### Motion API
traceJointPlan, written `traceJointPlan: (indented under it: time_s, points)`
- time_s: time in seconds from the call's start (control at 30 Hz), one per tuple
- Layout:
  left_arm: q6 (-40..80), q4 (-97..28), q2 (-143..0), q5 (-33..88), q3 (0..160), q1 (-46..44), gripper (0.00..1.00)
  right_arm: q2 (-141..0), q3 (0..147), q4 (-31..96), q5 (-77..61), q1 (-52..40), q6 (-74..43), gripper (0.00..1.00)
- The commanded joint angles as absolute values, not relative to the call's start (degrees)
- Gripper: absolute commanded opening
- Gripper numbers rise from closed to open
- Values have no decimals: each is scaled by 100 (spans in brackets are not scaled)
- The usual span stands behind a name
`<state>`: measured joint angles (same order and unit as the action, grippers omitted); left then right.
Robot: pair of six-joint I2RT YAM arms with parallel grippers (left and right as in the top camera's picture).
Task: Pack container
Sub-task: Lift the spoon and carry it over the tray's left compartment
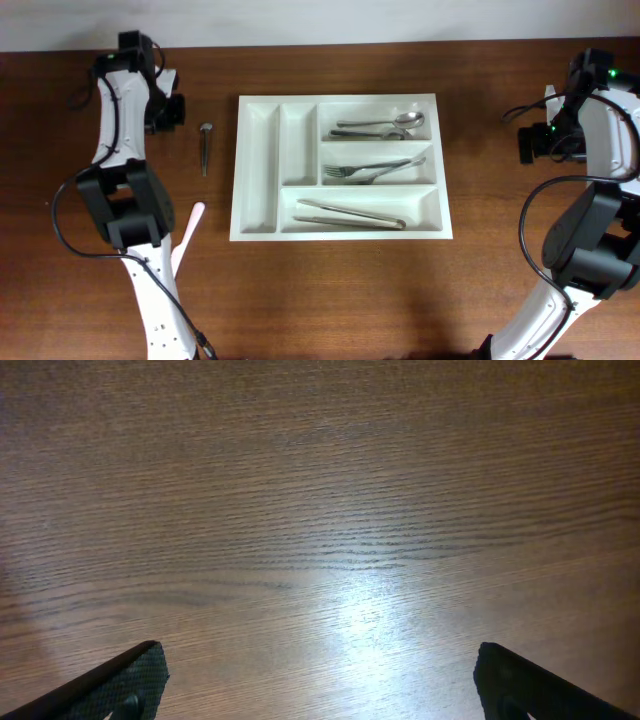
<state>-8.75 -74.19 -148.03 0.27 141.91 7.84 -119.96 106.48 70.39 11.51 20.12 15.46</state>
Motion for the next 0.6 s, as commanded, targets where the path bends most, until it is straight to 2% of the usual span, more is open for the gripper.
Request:
traceJointPlan:
  time_s: [0.0, 0.3, 0.47, 0.57]
  points:
    - [-998, -7647, -14838, 132, 14525, 576, 2, -11944, 10615, 7041, 1225, 2029, 1566, 99]
    - [-600, -8910, -14838, 196, 15456, -165, 2, -11944, 10615, 7041, 1225, 2027, 1566, 99]
    - [-193, -9485, -14838, 1210, 15644, -567, 2, -11944, 10615, 7041, 1225, 2029, 1566, 99]
    - [38, -9614, -14838, 1417, 15644, -762, 2, -11942, 10615, 7041, 1225, 2029, 1566, 99]
